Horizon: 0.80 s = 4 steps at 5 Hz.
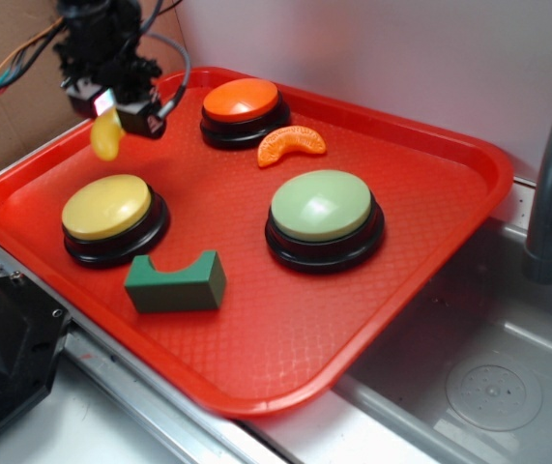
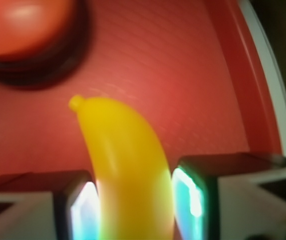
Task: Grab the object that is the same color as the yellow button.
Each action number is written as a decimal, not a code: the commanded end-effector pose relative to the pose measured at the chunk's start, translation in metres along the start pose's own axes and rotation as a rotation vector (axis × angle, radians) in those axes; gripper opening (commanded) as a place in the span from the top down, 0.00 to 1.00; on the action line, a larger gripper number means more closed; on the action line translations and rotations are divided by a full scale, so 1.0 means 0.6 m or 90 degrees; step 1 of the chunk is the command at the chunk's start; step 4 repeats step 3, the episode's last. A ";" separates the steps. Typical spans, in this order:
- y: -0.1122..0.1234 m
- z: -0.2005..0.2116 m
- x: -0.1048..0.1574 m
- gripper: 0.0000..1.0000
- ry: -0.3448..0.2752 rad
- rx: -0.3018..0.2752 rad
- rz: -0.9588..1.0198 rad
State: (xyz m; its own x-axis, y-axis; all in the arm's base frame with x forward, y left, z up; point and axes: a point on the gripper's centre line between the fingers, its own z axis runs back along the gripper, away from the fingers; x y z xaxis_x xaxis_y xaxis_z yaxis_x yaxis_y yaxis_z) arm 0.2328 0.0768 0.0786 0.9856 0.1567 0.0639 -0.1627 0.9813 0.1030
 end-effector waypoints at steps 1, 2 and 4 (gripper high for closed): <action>-0.069 0.154 0.017 1.00 -0.038 -0.022 -0.155; -0.096 0.201 0.005 1.00 -0.039 -0.026 -0.205; -0.109 0.192 0.004 1.00 -0.010 -0.030 -0.285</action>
